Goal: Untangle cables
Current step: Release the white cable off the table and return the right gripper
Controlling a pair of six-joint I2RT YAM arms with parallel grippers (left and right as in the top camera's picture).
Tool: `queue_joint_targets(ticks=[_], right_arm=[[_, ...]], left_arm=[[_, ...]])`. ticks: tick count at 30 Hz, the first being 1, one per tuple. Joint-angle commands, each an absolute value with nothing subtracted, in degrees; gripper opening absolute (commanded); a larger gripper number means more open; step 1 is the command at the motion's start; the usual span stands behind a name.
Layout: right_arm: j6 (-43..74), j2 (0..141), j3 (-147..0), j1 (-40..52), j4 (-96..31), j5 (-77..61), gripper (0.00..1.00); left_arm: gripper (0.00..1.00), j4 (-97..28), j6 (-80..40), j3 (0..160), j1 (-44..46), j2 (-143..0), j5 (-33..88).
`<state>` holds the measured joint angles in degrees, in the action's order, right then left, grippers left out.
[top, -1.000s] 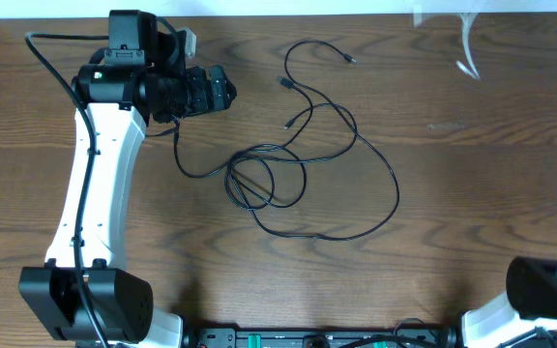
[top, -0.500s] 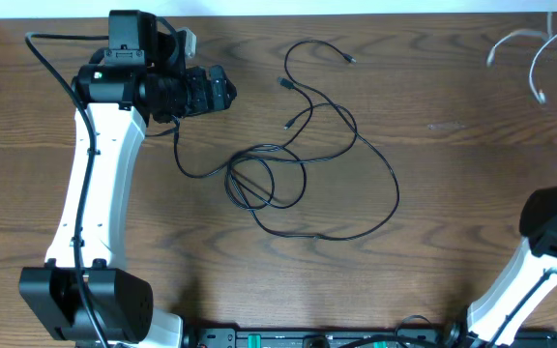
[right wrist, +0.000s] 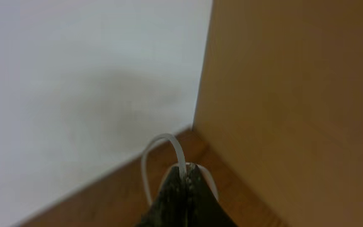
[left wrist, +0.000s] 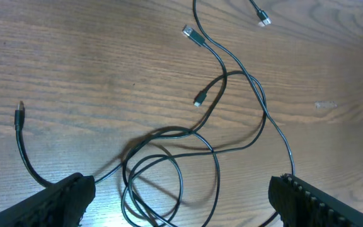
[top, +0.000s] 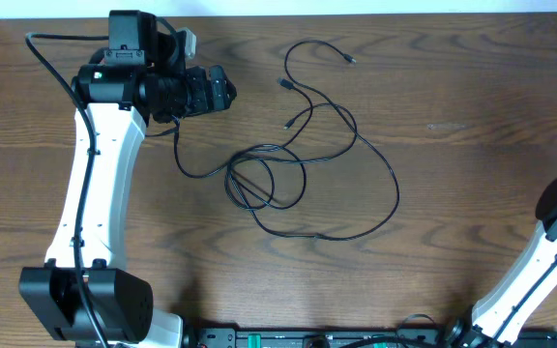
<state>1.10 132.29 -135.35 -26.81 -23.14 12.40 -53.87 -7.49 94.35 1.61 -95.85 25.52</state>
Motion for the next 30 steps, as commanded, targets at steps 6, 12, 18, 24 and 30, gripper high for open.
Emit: queue_joint_targets(ticks=[6, 12, 18, 24, 30], right_arm=[[1.7, 137.6, -136.0, -26.6, -29.8, 12.5, 0.99], [1.7, 135.1, -136.0, -26.2, -36.5, 7.1, 0.99], [1.7, 130.8, -136.0, -24.5, -47.2, -9.7, 0.99], [1.6, 130.0, -136.0, -20.9, -57.4, -26.4, 0.99], [-1.8, 130.2, -136.0, -13.6, -70.0, -27.4, 0.99]], left_arm=[[0.95, -54.1, -7.2, 94.8, 1.3, -94.7, 25.4], [0.95, -54.1, -7.2, 94.8, 1.4, -94.7, 25.4], [0.95, -54.1, -7.2, 94.8, 1.4, -94.7, 25.4], [0.95, -54.2, -7.2, 94.8, 1.4, -94.7, 25.4], [0.95, -54.2, -7.2, 94.8, 1.4, -94.7, 25.4]])
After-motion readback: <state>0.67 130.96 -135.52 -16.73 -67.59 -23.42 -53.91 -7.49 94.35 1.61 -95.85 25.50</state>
